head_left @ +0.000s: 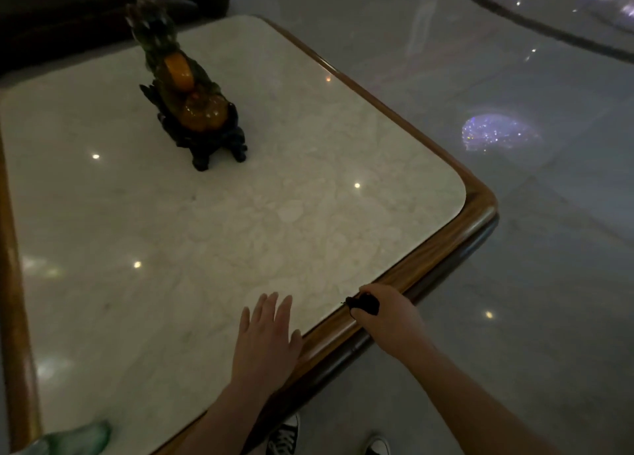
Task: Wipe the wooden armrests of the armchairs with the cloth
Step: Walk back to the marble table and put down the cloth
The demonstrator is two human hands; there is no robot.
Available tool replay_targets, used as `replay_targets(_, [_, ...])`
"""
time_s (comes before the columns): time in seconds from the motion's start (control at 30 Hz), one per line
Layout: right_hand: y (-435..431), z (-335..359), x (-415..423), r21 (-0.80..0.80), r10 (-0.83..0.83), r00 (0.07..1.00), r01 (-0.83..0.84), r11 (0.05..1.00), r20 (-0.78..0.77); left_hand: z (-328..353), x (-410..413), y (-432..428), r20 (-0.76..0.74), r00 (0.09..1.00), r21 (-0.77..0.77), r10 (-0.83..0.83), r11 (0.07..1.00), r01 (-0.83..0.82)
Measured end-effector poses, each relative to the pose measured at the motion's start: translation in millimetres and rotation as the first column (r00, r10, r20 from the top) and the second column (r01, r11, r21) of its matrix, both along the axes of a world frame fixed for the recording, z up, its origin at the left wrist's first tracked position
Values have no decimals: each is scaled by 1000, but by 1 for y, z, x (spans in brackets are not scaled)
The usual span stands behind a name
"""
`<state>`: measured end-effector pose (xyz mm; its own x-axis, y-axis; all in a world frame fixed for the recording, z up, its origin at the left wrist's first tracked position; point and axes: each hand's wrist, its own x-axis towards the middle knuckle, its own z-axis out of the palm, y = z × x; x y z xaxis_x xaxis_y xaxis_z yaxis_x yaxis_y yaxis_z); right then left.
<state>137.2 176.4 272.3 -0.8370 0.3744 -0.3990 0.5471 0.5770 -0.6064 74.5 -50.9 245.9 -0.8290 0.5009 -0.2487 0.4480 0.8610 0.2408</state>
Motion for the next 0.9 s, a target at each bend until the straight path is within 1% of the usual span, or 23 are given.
replay_targets(0.13, [-13, -41, -34, -6, -28, 999, 28, 1000, 36, -43, -36, -14, 46, 999, -34, -20, 999, 21])
replay_targets(0.27, [-17, -103, -74, 23, -26, 998, 25, 999, 52, -107, -68, -21, 62, 998, -73, -18, 997, 23])
replay_targets(0.43, [-16, -187, -122, 91, -51, 998, 53, 994, -26, -204, -93, -17, 70, 998, -129, 10, 992, -1])
replay_targets(0.57, [-14, -238, -144, 129, -27, 997, 36, 991, -72, -265, -102, -10, 82, 993, -151, 88, 986, -75])
replay_targets(0.67, [-11, -263, -156, 163, -1, 994, 19, 986, -113, -294, -103, -9, 75, 990, -162, 120, 981, -107])
replay_targets(0.73, [-9, -274, -161, 186, 7, 993, 16, 982, -121, -306, -100, -10, 49, 994, -166, 98, 982, -88])
replay_targets(0.8, [-8, -281, -161, 228, 20, 993, 6, 974, -114, -313, -98, -10, 7, 997, -169, 81, 982, -79])
replay_targets(0.9, [-6, -283, -153, 242, 30, 993, -1, 970, -115, -317, -97, -11, 1, 997, -188, 74, 979, -73])
